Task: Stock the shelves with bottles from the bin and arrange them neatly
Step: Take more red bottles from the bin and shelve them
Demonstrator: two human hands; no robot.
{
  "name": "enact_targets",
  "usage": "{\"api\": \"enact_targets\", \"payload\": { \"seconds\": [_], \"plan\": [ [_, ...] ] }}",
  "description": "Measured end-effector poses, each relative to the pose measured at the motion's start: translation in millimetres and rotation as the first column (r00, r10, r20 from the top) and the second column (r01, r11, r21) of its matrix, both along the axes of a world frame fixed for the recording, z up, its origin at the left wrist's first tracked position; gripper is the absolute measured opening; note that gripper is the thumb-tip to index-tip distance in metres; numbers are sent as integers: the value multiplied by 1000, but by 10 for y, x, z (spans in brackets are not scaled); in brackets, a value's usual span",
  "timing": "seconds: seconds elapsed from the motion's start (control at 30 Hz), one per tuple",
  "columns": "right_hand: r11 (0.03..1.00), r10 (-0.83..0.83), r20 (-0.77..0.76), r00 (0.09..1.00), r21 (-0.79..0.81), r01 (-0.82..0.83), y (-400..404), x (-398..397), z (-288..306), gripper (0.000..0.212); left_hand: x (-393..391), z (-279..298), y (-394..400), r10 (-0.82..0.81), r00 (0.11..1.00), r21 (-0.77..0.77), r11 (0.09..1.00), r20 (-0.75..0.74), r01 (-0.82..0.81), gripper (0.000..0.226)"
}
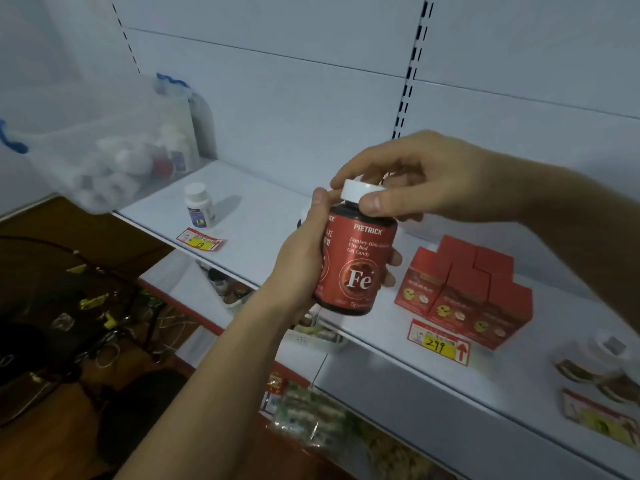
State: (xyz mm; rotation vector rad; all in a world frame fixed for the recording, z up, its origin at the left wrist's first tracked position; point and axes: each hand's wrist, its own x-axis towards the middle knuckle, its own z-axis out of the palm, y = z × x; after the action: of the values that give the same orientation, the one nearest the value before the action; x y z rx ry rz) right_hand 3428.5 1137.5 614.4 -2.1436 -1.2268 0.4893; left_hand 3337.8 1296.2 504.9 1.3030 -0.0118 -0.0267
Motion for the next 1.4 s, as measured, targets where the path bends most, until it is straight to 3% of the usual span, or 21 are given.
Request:
{"api": "enact_targets", "payload": {
  "seconds": [0.07,0.17,0.27,0.33,0.4,0.47,0.57,0.63,0.73,0.93,1.17,1.4],
  "plan": [
    [999,-20,82,996,-33,23,16,170,99,33,199,-7,57,48,998,72,996,33,-50,65],
    [987,-91,308,947,-99,126,17,449,171,25,455,-41,207,238,961,183,948,139,-261,42],
    [964,-161,480,862,-110,241,72,680,148,36,672,-171,377,435,836,301,791,336,-533,27],
    [946,-202,523,828,-115,304,122,844,113,34,789,-274,425,423,811,429,695,405,-577,27],
    [929,-230,515,826,-137,344,167,1006,47,32,889,-359,424,327,852,576,632,409,-519,32],
    [919,-232,483,845,-175,352,224,1136,-56,31,984,-395,434,216,878,732,487,427,-476,42],
    [895,-190,477,858,-276,351,340,1273,-233,29,1119,-393,472,18,963,931,251,270,-265,84],
    [873,-174,456,873,-339,350,413,1319,-338,32,1194,-424,509,-60,992,989,112,107,-99,104],
    [844,-173,393,903,-413,342,492,1368,-508,33,1254,-446,517,-84,995,999,-16,46,-48,104],
    [801,-154,363,919,-498,331,577,1402,-752,42,1260,-472,503,-83,996,992,-120,24,-34,99],
    [774,-205,282,937,-540,331,591,1416,-955,39,1275,-495,485,-82,996,989,-137,46,-57,103],
    [813,-202,265,943,-491,312,553,1412,-1034,43,1278,-502,494,-93,994,987,-150,51,-65,102]
  ]
}}
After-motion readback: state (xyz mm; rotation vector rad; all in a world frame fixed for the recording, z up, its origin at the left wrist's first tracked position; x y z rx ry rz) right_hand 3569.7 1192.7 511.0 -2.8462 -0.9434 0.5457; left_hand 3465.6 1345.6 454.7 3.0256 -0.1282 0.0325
